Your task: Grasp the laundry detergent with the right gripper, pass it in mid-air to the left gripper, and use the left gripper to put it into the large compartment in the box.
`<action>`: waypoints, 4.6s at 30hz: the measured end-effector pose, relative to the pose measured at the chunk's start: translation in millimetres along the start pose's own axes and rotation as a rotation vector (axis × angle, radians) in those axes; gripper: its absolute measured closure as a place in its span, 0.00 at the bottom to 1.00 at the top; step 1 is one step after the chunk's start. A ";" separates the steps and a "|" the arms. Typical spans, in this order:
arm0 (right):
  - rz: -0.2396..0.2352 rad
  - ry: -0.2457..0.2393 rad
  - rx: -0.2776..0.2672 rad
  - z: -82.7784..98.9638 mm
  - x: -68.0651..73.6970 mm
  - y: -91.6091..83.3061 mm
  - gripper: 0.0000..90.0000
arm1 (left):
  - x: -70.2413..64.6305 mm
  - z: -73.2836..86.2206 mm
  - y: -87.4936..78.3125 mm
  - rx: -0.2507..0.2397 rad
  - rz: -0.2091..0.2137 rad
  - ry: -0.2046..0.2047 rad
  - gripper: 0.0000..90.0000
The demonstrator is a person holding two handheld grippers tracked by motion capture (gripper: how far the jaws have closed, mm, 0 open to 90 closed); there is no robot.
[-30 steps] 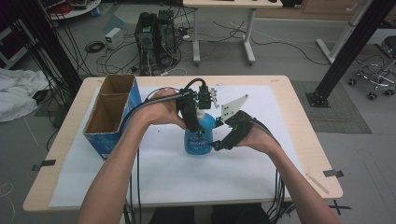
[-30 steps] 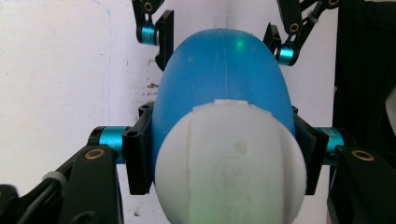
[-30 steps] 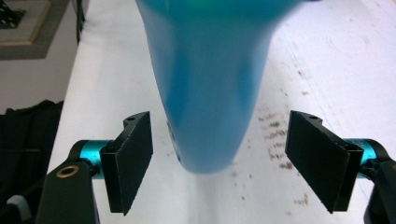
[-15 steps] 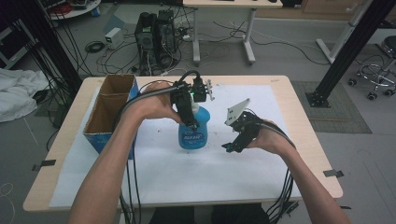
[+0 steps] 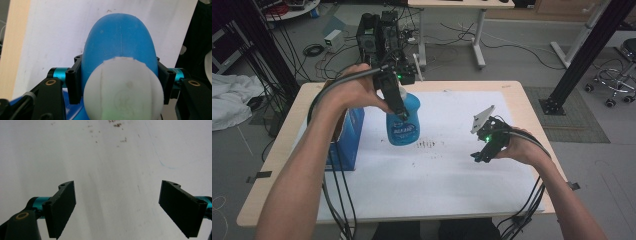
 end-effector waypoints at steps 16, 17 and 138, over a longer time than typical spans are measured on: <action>0.047 0.040 0.011 24.3 -13.4 -16.2 0.15 | 56.0 42.8 -62.9 -0.017 -0.060 -0.294 0.42; 0.047 0.044 0.009 24.4 -12.6 -15.6 0.15 | 60.6 47.1 -64.9 -0.024 -0.063 -0.320 0.42; 0.024 0.046 0.125 40.9 0.5 17.8 0.15 | 95.3 198.6 78.6 0.106 -0.095 -0.436 0.42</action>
Point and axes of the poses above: each handheld gripper's, and its own axes: y roughly forward along the jaws, z roughly out of its underside, x roughly to its left, the point moved 10 cm from there along y, roughly forward along the jaws, and after that the axes turned 6 degrees about -y, right-handed, at the moved point
